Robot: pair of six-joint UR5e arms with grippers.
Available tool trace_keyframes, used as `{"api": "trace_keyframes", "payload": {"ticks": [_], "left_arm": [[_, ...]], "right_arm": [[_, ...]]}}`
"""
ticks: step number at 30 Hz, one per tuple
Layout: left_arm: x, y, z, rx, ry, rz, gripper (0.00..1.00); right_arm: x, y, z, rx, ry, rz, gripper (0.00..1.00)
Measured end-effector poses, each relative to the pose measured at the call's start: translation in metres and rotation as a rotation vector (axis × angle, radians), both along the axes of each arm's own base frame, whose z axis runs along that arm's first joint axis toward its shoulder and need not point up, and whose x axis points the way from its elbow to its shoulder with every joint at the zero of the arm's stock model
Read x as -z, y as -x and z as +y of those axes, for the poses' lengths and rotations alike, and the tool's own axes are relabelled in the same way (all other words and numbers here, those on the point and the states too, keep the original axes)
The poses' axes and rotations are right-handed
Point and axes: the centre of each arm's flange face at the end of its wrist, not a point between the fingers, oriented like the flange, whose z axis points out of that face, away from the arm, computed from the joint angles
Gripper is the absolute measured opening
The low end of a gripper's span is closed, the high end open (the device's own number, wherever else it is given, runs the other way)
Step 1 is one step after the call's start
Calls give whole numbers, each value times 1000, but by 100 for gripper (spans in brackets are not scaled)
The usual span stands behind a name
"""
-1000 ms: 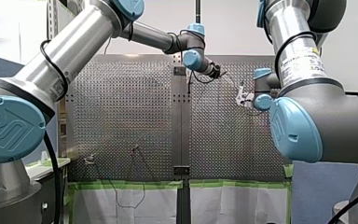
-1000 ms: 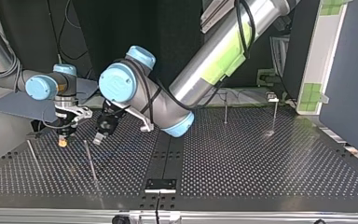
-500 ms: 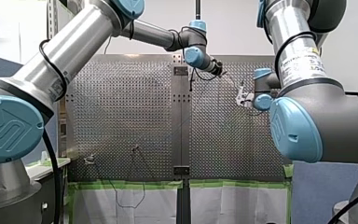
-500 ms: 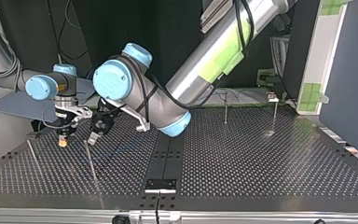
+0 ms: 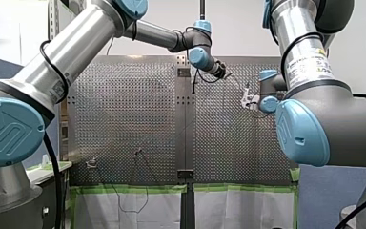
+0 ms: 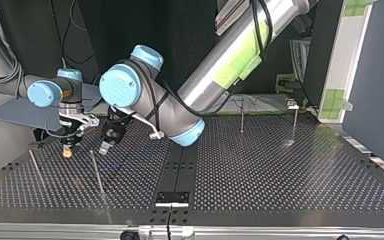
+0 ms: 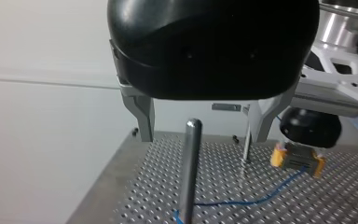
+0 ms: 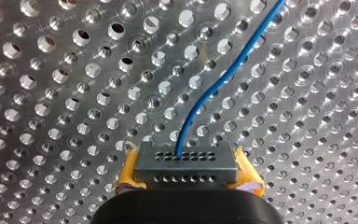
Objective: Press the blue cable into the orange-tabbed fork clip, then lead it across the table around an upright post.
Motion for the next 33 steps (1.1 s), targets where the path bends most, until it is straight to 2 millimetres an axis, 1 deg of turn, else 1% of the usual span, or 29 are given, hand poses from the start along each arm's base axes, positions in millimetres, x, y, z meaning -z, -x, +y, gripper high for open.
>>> {"api": "trace_keyframes", "payload": {"ticks": [13,19,23,27,30,33], "left_arm": [[4,6,7,-96,-22,37,99],[2,6,11,-146,-26,35,99],[-9,11,16,-178,-20,28,99],[-28,20,21,-205,-7,9,99],[-36,24,24,-224,-13,2,99],[-39,28,25,-243,-32,-7,99]], "right_arm": [[0,-2,1,-5,-1,0,0],[0,-2,1,-6,-1,1,0],[1,-3,1,-8,-2,1,0],[0,-3,1,-9,-2,1,0],[0,-4,2,-11,-2,1,0],[0,-5,2,-14,-2,1,0]]}}
